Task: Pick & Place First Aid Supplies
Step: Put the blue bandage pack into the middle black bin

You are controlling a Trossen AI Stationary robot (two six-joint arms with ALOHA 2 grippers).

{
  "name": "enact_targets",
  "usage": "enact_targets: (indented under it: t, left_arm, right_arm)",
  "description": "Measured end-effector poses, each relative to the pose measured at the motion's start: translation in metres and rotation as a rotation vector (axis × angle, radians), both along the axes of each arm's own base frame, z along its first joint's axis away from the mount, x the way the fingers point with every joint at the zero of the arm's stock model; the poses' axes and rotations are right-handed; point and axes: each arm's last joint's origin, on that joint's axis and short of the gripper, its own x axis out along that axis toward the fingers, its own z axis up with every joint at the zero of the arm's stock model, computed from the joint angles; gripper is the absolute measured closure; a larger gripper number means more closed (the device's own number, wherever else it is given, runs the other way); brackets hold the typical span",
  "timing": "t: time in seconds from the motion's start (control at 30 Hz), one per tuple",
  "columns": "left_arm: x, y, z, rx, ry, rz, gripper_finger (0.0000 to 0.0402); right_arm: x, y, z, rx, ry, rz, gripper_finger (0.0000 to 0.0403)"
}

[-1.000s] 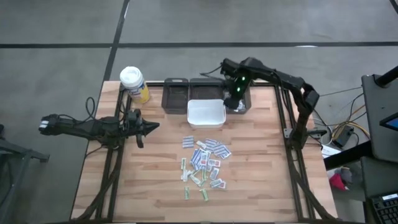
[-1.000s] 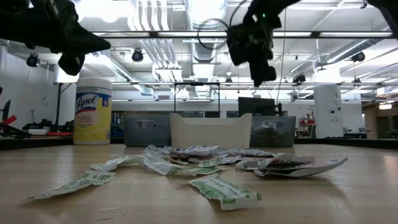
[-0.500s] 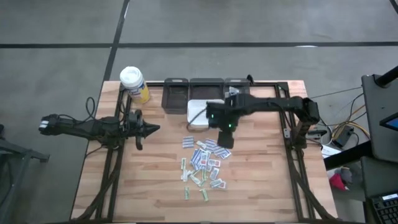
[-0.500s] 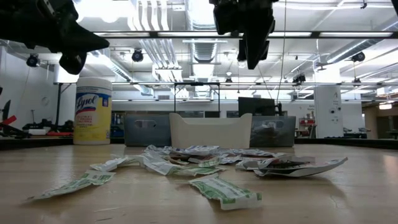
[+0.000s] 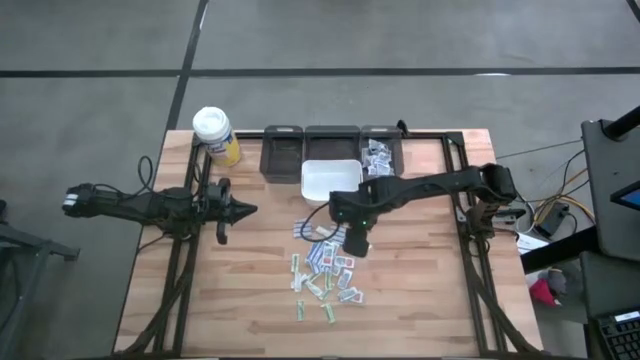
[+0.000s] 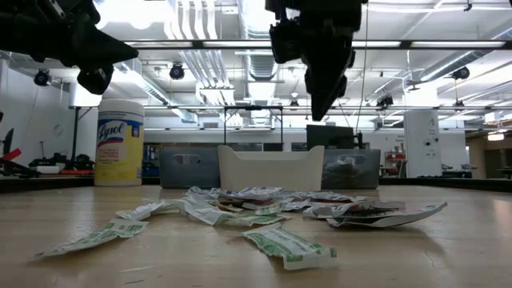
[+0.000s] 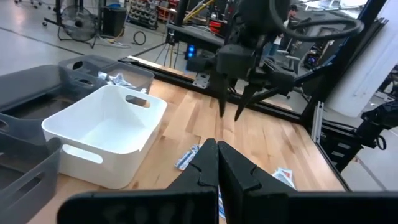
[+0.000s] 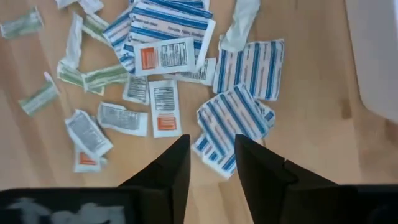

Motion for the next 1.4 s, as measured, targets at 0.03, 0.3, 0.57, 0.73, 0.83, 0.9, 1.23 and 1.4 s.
enact_targets:
  t: [0.03, 0.3, 0.57, 0.73, 0.83, 0.9, 1.23, 1.4]
  left_arm:
    - [0.000, 0.000, 0.000, -0.001, 0.000, -0.004, 0.0402]
    - [0.000, 0.000, 0.000, -0.001, 0.000, -0.006, 0.0402]
    - [0.000, 0.000, 0.000, -0.001, 0.000, -0.006, 0.0402]
    - [0.000, 0.000, 0.000, -0.002, -0.001, -0.006, 0.0402]
    - [0.000, 0.000, 0.000, -0.006, -0.001, -0.005, 0.0402]
    - [0.000, 0.000, 0.000, -0.007, -0.002, -0.005, 0.0402]
    - [0.000, 0.000, 0.000, -0.019, -0.005, -0.003, 0.0402]
    - [0.000, 0.000, 0.000, -0.023, -0.005, -0.003, 0.0402]
  right_arm:
    - [0.000, 0.000, -0.004, -0.006, -0.006, 0.023, 0.0273]
    - [-0.010, -0.001, -0.037, -0.061, 0.011, 0.242, 0.0251]
    - [-0.015, -0.006, -0.058, -0.060, -0.004, 0.230, 0.0255]
    - [-0.012, -0.007, -0.067, -0.059, -0.002, 0.235, 0.0256]
    - [-0.007, -0.010, -0.076, -0.060, 0.025, 0.234, 0.0250]
    - [-0.005, -0.013, -0.083, -0.072, 0.046, 0.241, 0.0246]
    - [0.003, -0.025, -0.090, -0.117, 0.068, 0.229, 0.0253]
    - [0.003, -0.024, -0.090, -0.114, 0.068, 0.232, 0.0264]
